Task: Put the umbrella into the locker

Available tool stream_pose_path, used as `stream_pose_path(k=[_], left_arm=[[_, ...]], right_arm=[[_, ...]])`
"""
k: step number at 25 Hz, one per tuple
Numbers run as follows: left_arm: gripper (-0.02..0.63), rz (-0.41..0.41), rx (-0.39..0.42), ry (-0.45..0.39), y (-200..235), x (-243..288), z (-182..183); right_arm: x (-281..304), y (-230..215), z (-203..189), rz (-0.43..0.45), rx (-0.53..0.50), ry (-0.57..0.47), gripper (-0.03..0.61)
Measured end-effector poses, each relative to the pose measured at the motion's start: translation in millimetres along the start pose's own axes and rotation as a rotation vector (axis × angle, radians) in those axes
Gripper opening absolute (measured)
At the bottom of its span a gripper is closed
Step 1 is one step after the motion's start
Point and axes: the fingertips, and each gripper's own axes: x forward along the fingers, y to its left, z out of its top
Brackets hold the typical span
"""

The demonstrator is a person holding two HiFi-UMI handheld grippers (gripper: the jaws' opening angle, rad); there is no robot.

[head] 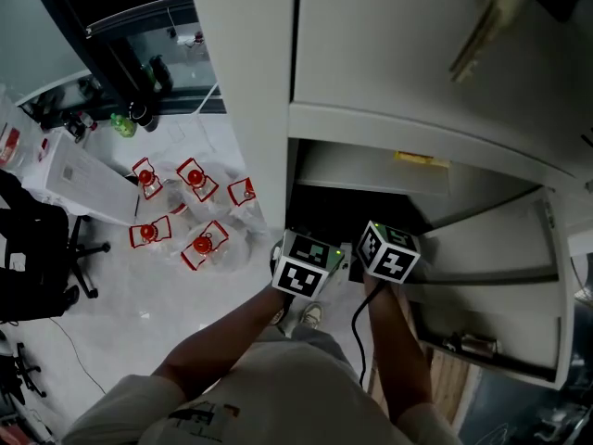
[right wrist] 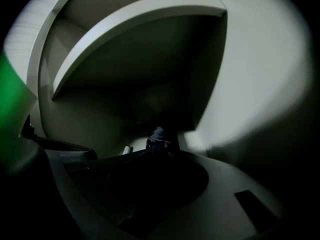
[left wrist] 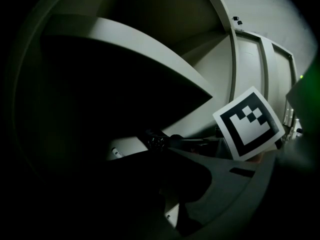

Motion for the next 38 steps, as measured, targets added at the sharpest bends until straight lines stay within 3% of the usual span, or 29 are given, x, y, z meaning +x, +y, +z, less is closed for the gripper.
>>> stream_pose_path(k=[20, 27, 38], left_arm=[[0.008, 0.009, -0.014, 0.085, 2, 18, -29], [0.008, 0.019, 0.004, 0.054, -4, 8, -15], [0.008, 0.026, 0.061, -0.026, -13, -22, 21]], right_arm=[[16, -2, -2, 0.03, 0.008, 0.011, 0.058], [0, -2, -1, 0.01, 0.005, -0.025, 0.1], [-46, 22, 40, 0.04, -0.074, -0.154, 0.1]])
